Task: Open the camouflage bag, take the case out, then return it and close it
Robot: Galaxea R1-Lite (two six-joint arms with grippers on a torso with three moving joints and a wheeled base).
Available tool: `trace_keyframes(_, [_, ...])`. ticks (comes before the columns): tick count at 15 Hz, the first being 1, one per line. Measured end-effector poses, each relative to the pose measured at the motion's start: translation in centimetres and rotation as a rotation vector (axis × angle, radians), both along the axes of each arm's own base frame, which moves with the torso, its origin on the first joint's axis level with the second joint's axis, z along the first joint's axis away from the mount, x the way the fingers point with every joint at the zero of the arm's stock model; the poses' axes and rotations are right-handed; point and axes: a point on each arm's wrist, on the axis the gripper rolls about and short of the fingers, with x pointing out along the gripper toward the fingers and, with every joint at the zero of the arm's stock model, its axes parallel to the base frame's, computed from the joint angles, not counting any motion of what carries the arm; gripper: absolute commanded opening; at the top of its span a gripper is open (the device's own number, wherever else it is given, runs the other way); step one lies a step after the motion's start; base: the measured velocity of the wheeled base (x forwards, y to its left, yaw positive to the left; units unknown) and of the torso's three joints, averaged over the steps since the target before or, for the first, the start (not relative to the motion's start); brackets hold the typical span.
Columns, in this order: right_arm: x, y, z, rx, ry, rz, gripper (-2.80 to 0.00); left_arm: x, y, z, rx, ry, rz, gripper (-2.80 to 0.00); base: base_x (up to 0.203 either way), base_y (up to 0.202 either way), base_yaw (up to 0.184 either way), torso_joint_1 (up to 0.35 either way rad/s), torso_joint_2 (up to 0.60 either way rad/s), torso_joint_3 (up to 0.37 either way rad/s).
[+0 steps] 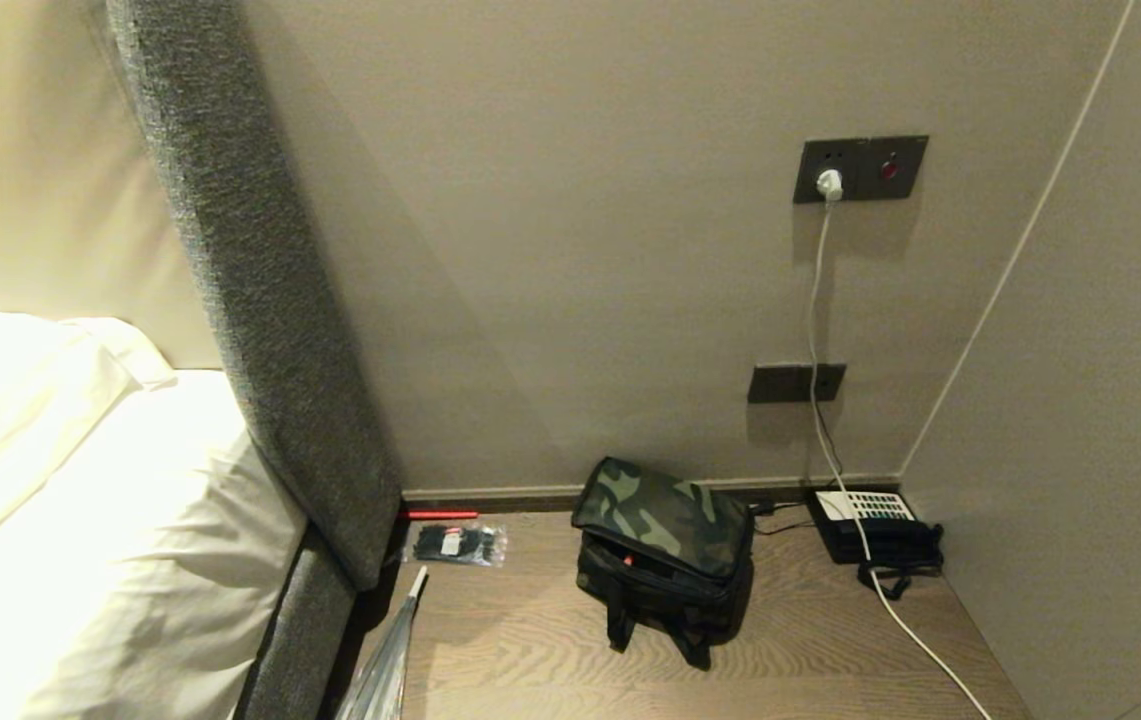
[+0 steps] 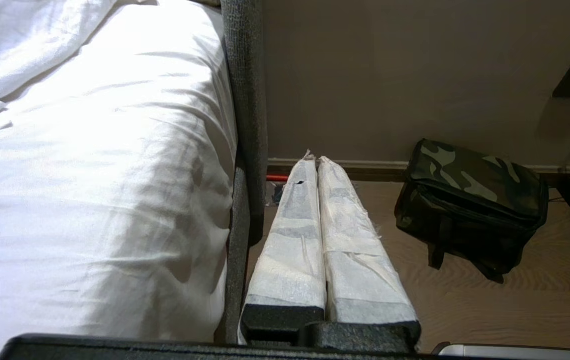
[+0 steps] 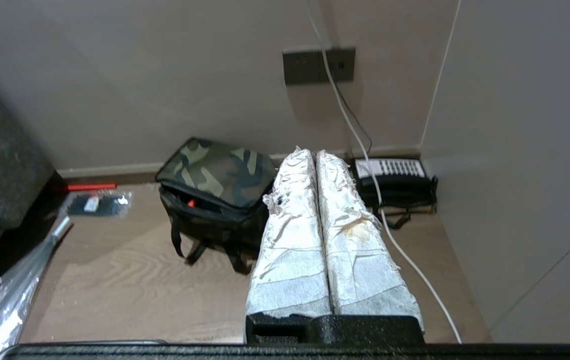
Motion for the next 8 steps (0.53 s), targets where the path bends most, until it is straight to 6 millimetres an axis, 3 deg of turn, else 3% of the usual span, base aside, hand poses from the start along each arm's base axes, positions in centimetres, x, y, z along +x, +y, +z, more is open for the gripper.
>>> trace_keyframes(8, [0.0, 0.0, 0.0, 0.0, 0.0, 0.0, -2.8, 0.0, 0.0, 0.0, 0.006, 0.0, -0.002, -2.8, 0.0, 0.0, 0.0, 0.002, 0.0, 0.195])
